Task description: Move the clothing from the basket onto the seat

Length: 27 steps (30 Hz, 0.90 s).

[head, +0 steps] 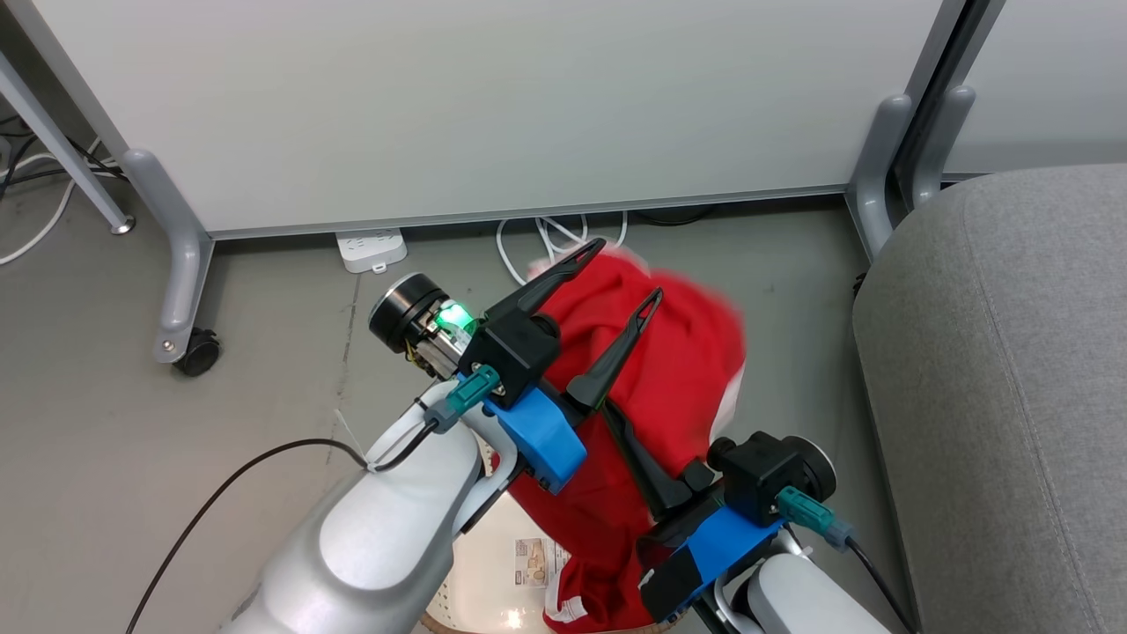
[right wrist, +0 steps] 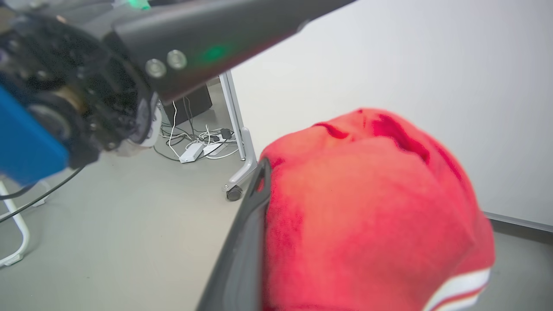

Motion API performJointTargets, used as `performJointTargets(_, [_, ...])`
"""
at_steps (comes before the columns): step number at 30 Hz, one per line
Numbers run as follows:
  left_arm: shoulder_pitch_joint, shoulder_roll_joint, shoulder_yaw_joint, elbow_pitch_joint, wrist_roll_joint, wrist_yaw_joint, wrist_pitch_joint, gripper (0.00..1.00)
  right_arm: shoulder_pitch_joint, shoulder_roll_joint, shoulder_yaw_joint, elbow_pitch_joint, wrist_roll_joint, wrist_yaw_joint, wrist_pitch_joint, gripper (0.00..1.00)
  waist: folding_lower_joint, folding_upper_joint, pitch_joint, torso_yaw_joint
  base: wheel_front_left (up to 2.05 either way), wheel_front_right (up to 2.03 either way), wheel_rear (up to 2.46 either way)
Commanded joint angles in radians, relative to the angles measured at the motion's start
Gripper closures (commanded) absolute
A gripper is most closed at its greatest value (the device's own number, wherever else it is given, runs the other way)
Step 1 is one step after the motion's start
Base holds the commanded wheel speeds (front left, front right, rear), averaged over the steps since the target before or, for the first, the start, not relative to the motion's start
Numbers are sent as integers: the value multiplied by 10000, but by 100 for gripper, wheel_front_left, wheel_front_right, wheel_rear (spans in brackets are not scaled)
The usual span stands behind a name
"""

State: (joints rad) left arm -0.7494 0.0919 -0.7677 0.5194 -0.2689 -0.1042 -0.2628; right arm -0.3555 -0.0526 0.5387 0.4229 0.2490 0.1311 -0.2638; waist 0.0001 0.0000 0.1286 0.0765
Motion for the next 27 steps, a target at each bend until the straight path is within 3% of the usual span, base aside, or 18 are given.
performJointTargets(1, [128, 44, 64, -30, 45, 16, -31, 0, 69, 41, 1, -42, -108, -7, -13, 100, -1, 0, 3, -3, 0, 0, 0])
performJointTargets(17, [-5, 92, 197, -52, 238, 1, -31, 0, -29, 39, -246, -207, -279, -7, -13, 100, -1, 0, 247, -216, 0, 0, 0])
performJointTargets(27, [-126, 138, 190, -83, 252, -38, -31, 0, -369, 33, -1218, -476, -689, -7, -13, 100, -1, 0, 643, -957, 0, 0, 0])
